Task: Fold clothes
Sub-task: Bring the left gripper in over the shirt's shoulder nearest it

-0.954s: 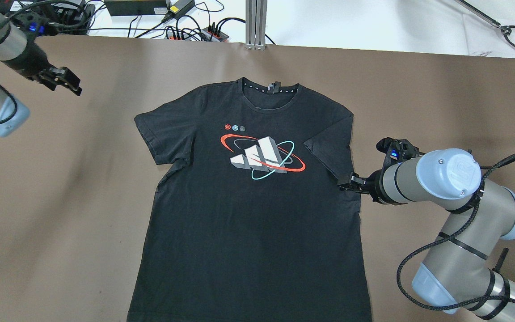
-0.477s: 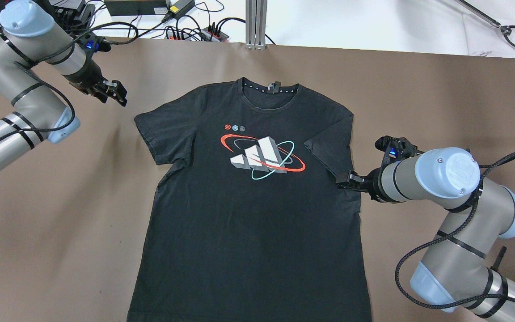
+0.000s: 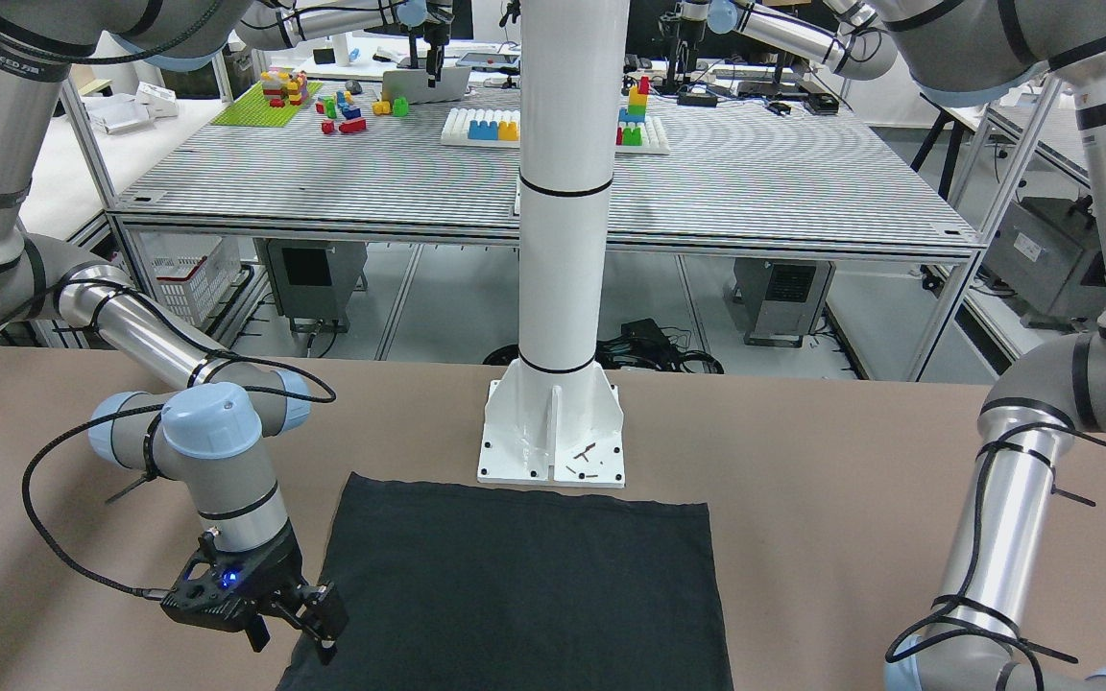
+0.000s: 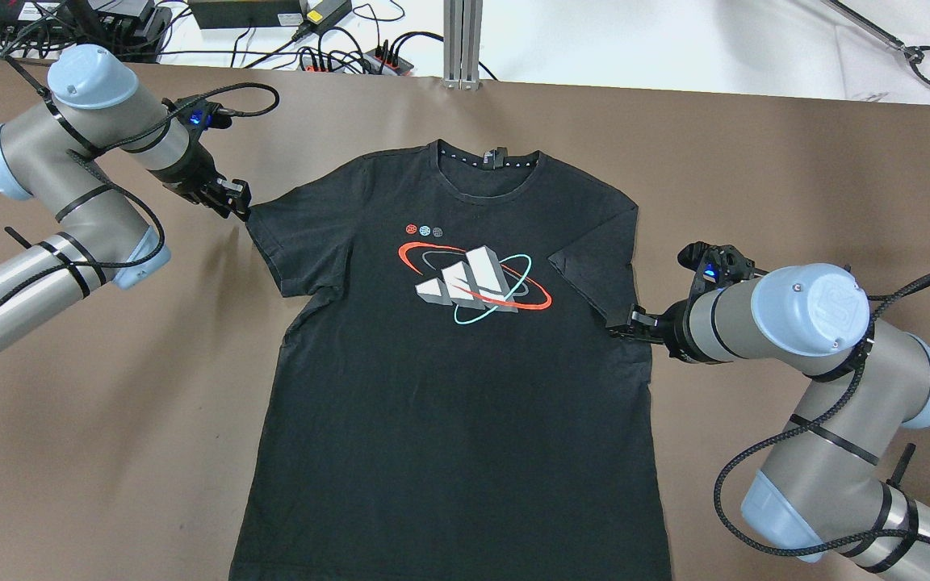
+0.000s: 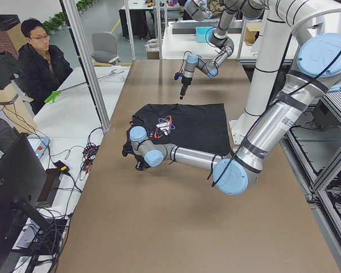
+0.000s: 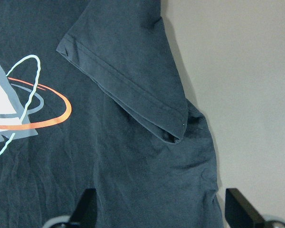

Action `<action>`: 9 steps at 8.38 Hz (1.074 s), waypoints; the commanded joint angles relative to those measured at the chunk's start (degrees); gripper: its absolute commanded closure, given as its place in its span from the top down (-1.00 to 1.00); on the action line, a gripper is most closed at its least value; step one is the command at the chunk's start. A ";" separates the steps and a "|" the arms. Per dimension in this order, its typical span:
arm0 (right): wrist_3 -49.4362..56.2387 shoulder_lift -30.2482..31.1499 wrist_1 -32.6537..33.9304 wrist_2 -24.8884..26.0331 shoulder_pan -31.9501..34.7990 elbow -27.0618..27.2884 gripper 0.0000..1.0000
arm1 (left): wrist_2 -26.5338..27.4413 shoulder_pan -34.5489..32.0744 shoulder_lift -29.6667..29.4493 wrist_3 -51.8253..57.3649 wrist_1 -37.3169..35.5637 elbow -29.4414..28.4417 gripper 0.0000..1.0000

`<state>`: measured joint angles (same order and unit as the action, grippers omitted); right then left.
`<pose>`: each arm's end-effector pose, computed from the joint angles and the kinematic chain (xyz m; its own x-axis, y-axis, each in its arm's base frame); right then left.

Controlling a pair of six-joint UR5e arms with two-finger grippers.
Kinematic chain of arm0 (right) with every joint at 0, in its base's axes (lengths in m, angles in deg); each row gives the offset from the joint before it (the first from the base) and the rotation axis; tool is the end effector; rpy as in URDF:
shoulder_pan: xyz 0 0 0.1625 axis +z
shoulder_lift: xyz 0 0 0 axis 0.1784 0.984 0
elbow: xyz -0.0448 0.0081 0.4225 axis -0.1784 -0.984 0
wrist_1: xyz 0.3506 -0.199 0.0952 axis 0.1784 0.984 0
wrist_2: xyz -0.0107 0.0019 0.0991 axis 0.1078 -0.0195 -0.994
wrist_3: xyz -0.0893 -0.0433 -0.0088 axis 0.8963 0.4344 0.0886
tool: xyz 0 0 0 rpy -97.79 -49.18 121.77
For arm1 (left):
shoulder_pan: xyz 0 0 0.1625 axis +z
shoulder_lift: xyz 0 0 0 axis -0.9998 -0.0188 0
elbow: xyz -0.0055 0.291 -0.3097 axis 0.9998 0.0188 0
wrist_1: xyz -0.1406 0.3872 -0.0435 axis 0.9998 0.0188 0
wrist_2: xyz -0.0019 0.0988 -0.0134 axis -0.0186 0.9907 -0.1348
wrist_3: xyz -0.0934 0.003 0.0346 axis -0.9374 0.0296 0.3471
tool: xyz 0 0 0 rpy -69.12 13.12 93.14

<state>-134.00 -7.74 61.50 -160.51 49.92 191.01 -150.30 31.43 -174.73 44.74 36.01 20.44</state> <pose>-0.3702 -0.4432 0.3392 0.5210 0.2339 0.8209 -0.3579 0.9330 -0.0386 0.3573 -0.6902 0.4246 0.5658 0.2152 -0.7960 -0.0393 0.9713 0.2346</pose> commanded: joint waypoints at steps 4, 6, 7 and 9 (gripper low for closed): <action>0.26 0.27 0.00 1.62 0.00 -0.35 0.89 | 0.16 0.63 -2.30 -0.29 4.22 -4.51 -0.41; 0.26 0.19 0.00 1.62 -0.09 -0.44 0.89 | 0.16 0.63 -2.30 -0.20 4.22 -4.95 -0.71; 0.26 0.19 0.00 1.62 -0.18 -0.44 0.89 | 0.16 0.63 -2.39 -0.20 4.22 -5.12 -1.00; 0.26 0.19 0.00 1.71 -0.09 -0.53 0.89 | 0.07 0.63 -3.18 -3.33 4.13 -3.21 -1.00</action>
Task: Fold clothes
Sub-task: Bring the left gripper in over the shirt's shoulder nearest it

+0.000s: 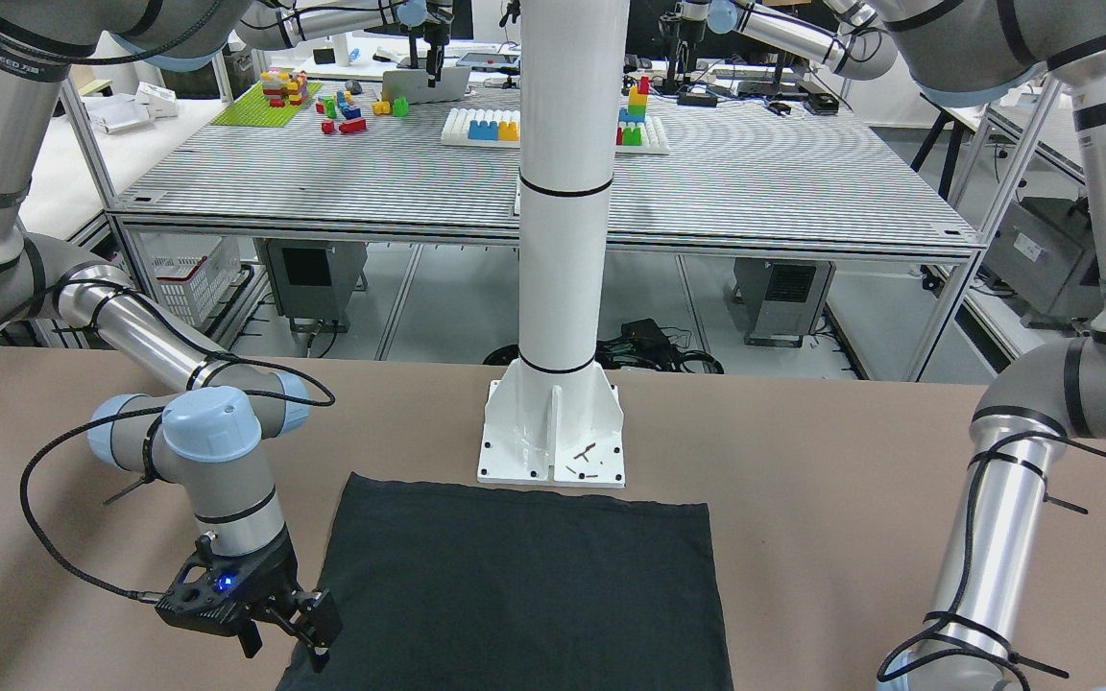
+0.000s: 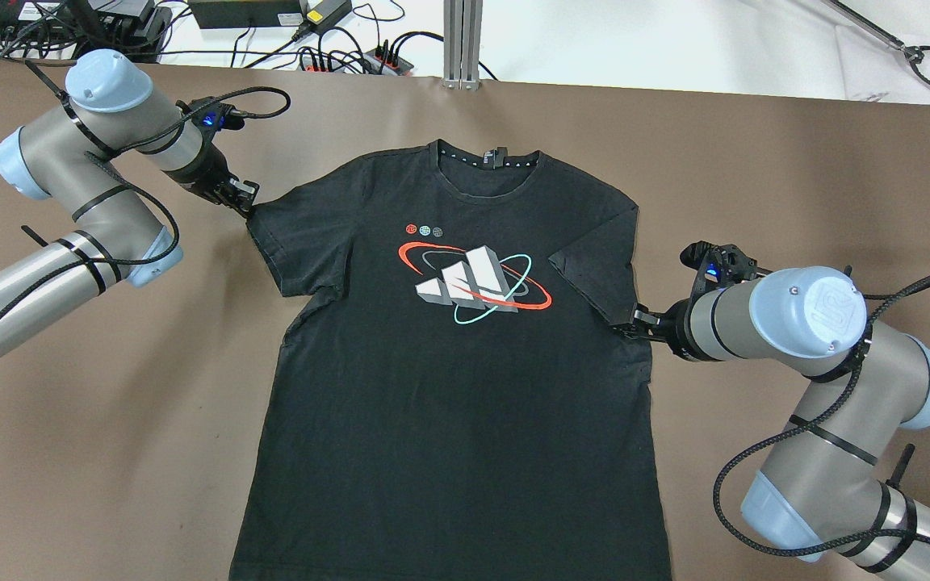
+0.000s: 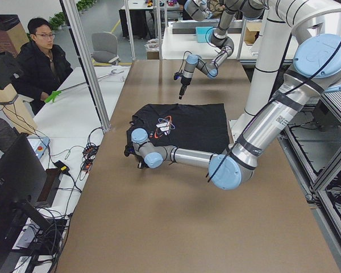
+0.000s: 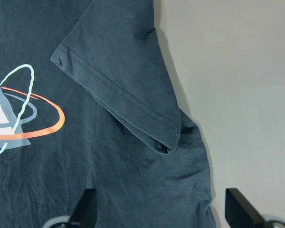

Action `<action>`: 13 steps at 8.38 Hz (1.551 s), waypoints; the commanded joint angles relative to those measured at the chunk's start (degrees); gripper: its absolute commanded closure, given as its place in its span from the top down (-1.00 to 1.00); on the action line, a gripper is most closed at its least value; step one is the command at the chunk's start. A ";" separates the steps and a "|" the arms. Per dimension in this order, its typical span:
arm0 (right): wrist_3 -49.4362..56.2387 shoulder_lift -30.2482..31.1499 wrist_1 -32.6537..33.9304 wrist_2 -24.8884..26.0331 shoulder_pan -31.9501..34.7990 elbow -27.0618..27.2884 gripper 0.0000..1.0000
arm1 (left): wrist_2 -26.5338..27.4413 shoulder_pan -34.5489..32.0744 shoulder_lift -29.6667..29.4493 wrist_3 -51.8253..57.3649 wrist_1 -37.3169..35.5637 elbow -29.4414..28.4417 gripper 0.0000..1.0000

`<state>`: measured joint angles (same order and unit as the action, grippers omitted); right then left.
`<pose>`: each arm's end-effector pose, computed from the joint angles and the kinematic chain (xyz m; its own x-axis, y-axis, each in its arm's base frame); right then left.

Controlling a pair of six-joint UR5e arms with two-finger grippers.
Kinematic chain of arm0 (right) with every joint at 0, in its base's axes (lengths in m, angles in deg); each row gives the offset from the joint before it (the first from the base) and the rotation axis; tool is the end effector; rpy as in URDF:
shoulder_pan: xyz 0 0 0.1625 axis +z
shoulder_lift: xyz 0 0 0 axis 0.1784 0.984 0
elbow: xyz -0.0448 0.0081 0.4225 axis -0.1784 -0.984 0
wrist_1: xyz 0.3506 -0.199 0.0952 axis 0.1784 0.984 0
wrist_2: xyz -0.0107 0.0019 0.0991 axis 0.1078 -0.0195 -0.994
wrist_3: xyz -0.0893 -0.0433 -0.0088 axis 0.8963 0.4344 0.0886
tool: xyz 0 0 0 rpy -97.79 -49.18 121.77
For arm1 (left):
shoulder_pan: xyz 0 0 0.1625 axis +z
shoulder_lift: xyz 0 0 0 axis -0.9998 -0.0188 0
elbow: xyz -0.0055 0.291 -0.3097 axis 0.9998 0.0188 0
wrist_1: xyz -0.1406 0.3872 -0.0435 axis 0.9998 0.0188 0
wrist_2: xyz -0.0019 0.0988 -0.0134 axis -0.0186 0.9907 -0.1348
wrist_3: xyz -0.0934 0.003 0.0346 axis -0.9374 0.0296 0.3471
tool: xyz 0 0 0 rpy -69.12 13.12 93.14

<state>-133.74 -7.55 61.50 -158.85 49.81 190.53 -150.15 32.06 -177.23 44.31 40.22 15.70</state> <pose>-0.3708 -0.4459 0.3454 0.5341 0.2360 0.8118 -0.3759 0.9264 -0.0221 0.3734 -0.6997 0.4239 0.5504 0.2369 -0.8006 -0.0397 0.9653 0.2583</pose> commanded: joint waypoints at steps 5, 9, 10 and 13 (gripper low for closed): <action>0.09 0.17 0.00 0.05 -0.15 -0.40 0.89 | 3.51 6.66 -5.41 -22.52 -0.35 8.41 -1.00; 0.09 0.17 -0.35 -0.12 -0.24 -2.06 0.89 | 8.00 9.84 -6.47 -25.00 -0.44 7.80 -1.00; 0.09 0.17 -0.35 -0.13 -0.24 -2.16 0.89 | 8.00 10.02 -6.56 -25.00 -0.52 7.62 -1.00; 0.00 0.08 -0.35 -0.21 -0.33 -2.51 0.89 | 10.72 10.37 -9.02 -26.49 -0.61 5.34 -1.00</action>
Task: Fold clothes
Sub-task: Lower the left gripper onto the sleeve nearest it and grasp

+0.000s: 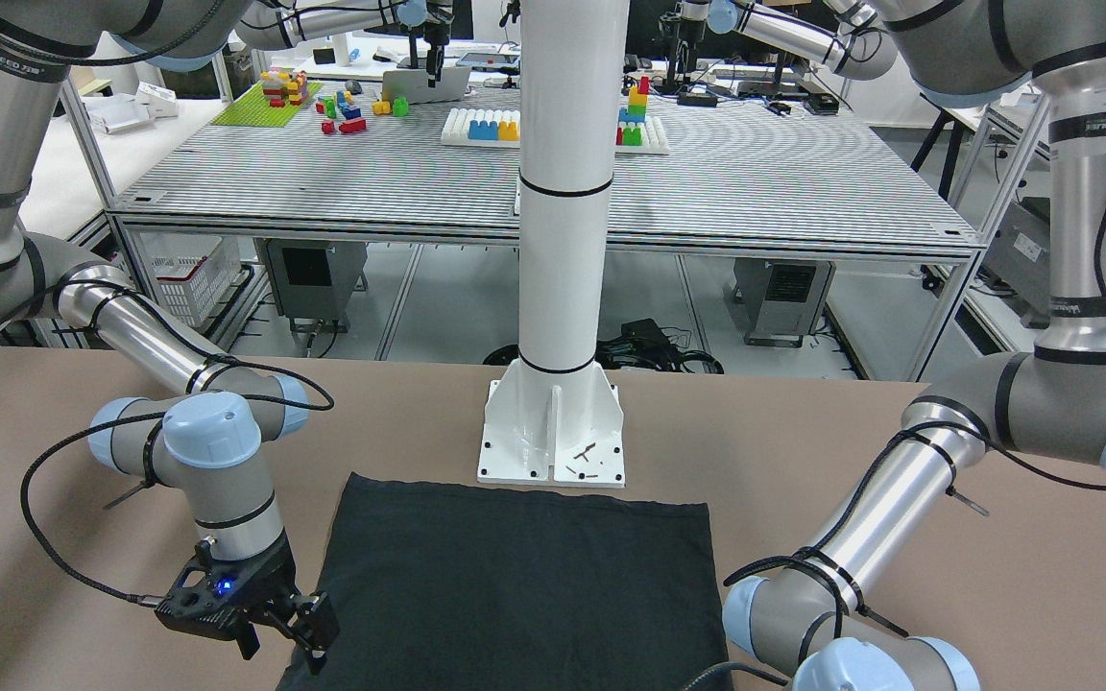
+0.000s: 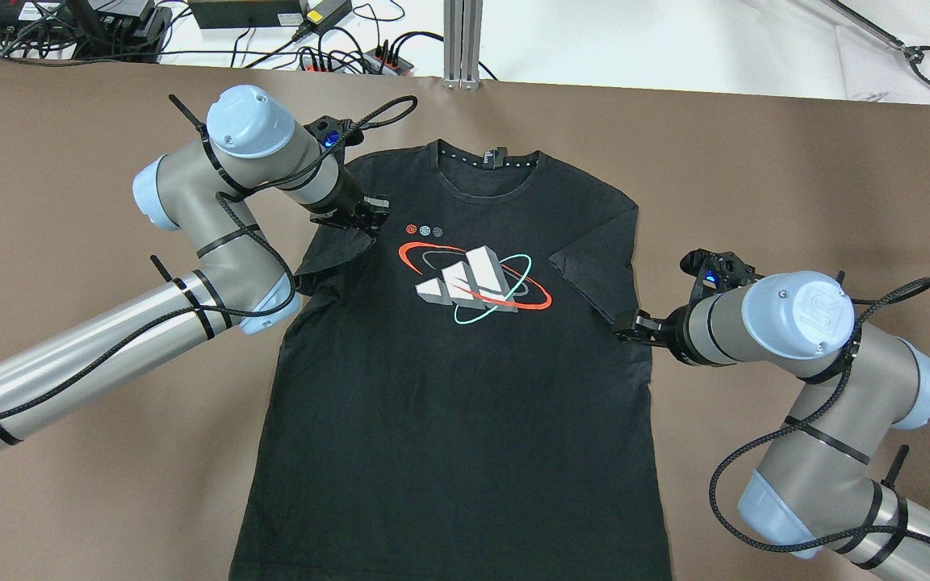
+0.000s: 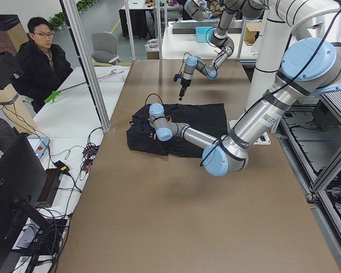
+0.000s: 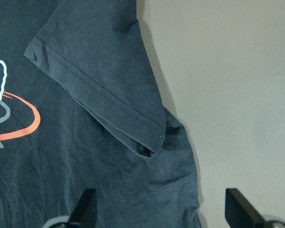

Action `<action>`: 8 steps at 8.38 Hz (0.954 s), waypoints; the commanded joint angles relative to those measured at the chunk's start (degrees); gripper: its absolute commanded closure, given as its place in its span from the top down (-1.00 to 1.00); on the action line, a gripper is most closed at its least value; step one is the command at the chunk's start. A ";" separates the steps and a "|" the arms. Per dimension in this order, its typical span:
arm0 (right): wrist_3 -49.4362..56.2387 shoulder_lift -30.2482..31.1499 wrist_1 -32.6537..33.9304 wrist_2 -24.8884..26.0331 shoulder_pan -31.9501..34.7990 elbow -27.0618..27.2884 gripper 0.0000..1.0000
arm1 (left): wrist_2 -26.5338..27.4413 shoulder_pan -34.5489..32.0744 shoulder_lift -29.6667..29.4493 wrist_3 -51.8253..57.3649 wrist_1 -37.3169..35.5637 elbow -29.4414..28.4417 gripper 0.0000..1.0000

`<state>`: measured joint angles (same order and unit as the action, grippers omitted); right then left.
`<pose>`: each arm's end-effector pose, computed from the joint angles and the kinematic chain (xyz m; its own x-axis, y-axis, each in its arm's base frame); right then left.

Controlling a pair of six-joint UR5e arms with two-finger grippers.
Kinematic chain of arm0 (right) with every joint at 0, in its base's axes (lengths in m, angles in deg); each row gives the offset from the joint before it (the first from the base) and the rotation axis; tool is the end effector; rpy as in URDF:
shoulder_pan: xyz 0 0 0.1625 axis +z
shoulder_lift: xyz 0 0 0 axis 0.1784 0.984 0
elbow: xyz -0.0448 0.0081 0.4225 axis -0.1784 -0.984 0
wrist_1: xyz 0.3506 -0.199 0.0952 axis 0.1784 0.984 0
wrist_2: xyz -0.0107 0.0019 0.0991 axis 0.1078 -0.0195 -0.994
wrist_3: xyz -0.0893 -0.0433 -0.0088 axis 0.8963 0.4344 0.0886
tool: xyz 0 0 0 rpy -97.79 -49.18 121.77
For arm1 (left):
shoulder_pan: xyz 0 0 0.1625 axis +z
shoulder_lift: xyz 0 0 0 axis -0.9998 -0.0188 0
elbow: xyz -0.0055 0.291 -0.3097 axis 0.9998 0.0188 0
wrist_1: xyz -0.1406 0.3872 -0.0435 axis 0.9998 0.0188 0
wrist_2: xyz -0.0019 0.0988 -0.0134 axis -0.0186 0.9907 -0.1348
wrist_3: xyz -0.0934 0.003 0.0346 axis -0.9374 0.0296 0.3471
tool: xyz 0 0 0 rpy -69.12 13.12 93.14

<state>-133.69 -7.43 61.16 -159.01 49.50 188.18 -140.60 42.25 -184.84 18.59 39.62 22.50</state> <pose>-0.3800 -0.4490 0.3652 0.5584 0.2510 0.7907 -0.3692 0.9287 -0.0342 0.4934 -0.6446 0.2646 0.4576 0.0345 -0.8885 0.1594 0.9799 0.1201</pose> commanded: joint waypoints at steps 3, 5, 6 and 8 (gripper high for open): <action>-0.14 -0.03 -0.01 0.03 -0.90 -0.17 0.89 | 1.53 0.27 -1.51 -0.68 -0.01 -2.44 -1.00; -0.23 -0.03 -0.10 0.30 -1.43 -0.61 0.89 | 3.54 0.71 -1.59 -1.82 0.08 -2.44 -0.94; -0.23 -0.03 -0.10 0.38 -1.95 -0.61 0.89 | 3.55 1.06 -1.59 -2.26 0.17 -2.44 -0.72; -0.14 0.05 -0.10 0.39 -2.05 -0.61 0.89 | 4.07 1.06 -1.24 -2.27 0.34 -2.18 0.88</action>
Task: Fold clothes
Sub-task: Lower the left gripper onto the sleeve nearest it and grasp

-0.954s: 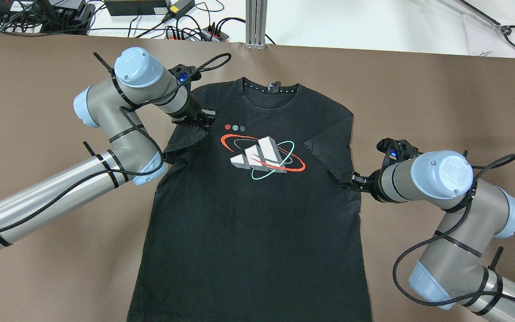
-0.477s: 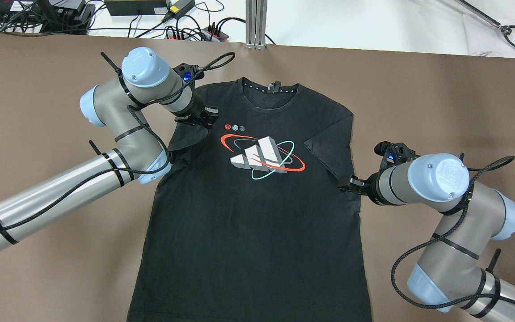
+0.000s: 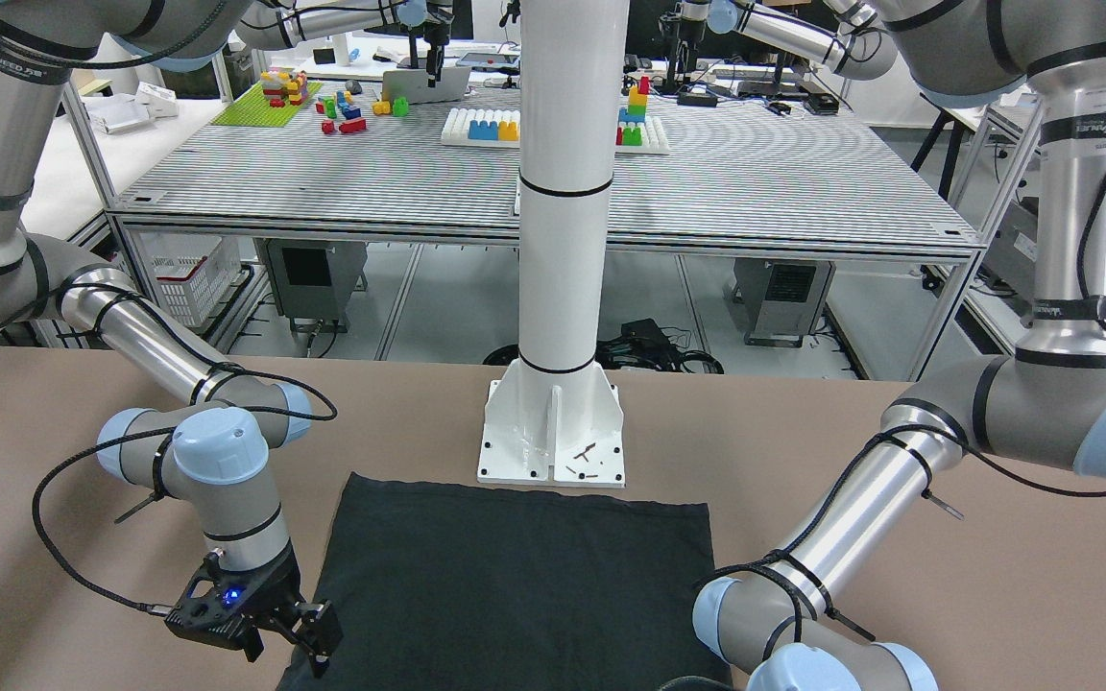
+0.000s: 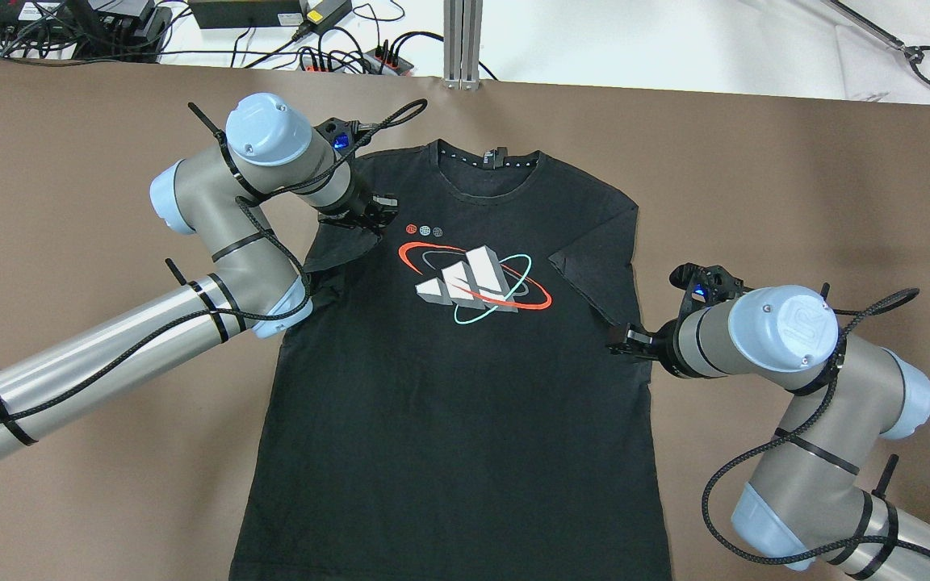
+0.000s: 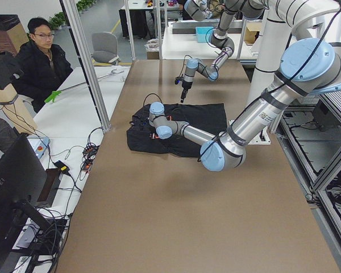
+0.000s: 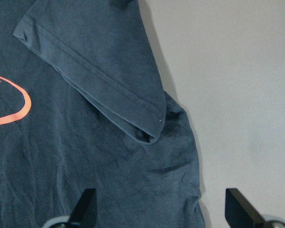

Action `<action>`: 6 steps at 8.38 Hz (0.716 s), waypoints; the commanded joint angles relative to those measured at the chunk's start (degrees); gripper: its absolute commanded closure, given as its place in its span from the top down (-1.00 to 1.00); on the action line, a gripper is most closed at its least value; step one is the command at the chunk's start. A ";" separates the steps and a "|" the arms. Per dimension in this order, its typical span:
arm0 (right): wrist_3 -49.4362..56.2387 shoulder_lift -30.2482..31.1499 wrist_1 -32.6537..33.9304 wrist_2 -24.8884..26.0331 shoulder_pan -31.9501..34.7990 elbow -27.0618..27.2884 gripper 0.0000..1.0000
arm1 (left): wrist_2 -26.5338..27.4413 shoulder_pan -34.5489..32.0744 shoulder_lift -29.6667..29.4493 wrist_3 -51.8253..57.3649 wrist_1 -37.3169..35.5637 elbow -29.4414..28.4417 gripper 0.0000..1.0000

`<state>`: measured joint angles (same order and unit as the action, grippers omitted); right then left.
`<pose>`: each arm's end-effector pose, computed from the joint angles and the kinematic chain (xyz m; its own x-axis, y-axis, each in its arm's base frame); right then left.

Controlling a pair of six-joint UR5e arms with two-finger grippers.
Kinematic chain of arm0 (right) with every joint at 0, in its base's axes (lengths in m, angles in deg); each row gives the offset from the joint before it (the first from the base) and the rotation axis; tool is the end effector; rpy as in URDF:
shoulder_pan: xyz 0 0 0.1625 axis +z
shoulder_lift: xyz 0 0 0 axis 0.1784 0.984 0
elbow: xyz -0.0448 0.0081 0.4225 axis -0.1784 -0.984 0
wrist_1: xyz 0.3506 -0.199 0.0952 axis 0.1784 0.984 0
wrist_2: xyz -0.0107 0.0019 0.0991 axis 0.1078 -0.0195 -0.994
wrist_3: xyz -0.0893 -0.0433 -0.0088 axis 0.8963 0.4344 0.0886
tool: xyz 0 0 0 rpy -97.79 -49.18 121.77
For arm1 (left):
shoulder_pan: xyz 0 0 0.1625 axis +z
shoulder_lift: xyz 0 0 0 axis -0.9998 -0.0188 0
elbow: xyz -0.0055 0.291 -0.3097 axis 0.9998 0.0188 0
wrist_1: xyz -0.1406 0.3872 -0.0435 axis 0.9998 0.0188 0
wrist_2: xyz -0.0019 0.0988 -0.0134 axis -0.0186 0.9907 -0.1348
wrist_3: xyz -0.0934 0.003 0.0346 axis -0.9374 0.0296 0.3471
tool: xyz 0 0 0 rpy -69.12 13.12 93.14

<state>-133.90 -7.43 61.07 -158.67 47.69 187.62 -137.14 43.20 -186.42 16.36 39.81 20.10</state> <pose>-0.3953 -0.4385 0.3698 0.5706 0.2409 0.7851 -0.3463 0.9374 -0.0359 0.5090 -0.6491 0.2639 0.4775 -0.0079 -0.8786 0.2086 0.9724 0.1046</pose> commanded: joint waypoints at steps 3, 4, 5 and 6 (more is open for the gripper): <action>-0.19 0.32 -0.01 0.05 -0.33 0.05 0.89 | 3.17 0.02 2.69 -0.30 0.16 3.55 0.89; -0.45 0.32 -0.01 0.13 -0.42 0.05 0.89 | 3.17 -0.06 4.36 -0.30 0.16 5.30 0.89; -0.63 0.32 -0.01 0.05 -0.42 0.13 0.89 | 3.26 0.02 6.38 -0.64 0.16 7.50 0.89; -0.63 0.32 -0.01 0.05 -0.33 0.22 0.89 | 3.52 1.15 8.14 -0.82 0.16 9.43 0.89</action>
<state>-134.36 -7.12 61.06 -158.59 47.32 187.70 -133.97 43.24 -181.63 15.90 39.97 25.89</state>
